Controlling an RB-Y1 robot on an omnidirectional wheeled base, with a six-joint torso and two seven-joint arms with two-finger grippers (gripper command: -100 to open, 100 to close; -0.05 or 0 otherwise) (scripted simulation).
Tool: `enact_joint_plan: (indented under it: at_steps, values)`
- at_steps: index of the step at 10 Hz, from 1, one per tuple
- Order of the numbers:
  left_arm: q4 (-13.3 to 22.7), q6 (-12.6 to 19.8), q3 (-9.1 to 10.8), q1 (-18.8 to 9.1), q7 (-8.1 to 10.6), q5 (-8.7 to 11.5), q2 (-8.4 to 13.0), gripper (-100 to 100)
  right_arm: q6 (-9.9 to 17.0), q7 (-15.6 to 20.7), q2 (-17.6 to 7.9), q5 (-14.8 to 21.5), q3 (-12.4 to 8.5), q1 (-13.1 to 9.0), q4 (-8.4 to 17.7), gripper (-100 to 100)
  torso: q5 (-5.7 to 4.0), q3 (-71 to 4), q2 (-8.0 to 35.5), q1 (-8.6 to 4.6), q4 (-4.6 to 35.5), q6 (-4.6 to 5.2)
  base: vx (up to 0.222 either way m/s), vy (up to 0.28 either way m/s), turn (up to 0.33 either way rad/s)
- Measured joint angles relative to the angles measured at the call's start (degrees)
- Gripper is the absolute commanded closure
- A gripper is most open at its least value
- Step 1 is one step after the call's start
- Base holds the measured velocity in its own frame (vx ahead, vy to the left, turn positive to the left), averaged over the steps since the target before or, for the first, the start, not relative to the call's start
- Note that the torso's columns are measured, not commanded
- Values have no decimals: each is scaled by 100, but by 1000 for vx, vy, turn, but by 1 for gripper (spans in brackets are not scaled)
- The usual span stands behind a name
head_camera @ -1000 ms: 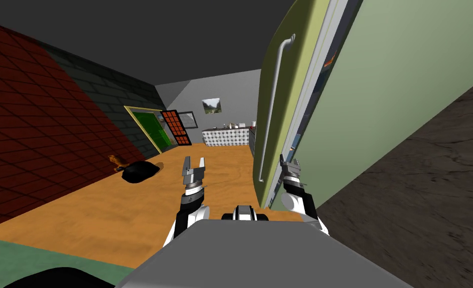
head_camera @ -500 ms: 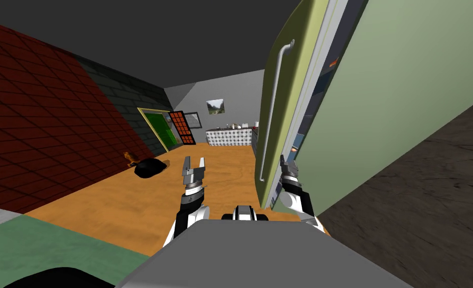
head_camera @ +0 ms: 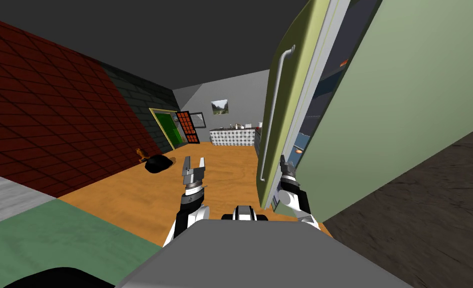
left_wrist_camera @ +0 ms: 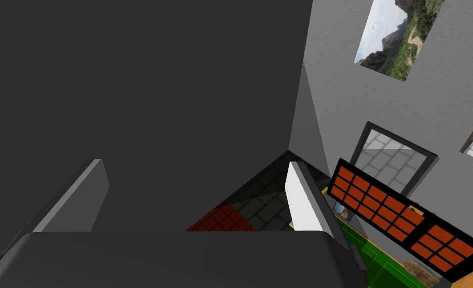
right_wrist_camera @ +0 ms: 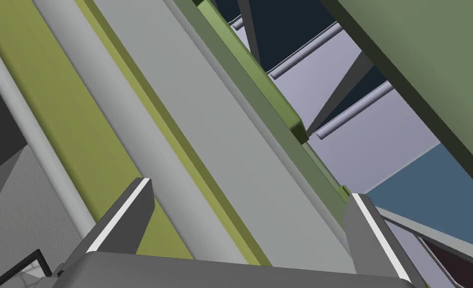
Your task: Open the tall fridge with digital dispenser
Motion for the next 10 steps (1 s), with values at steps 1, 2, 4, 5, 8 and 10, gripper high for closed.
enact_joint_plan:
  at_steps: [1,2,4,5,8,10]
  values:
    - [0,0,0,1,0,0,0,0,1,-122,13,-44,5,-20,39,-100,0,0,1,-4,1,12,-17,10,73]
    - [0,0,0,1,0,0,0,0,5,-254,27,-101,-2,-33,67,-100,-7,1,1,-9,0,5,-25,11,97]
    - [0,0,0,1,0,0,0,0,16,-480,71,-210,-16,-105,167,-100,-18,-3,-7,-23,0,1,-17,10,68]
    - [0,0,0,1,0,0,0,0,-15,-595,96,-248,-2,-133,232,-100,-20,-5,-11,-26,-6,0,-18,10,125]
    - [0,0,1,1,0,0,1,0,-32,-994,225,-413,-3,-176,377,-100,-10,-2,-3,-20,2,6,-18,11,40]
    - [0,0,1,2,0,0,0,0,-2,-961,276,-409,15,-230,340,-100,18,8,20,-2,33,12,-12,14,-80]
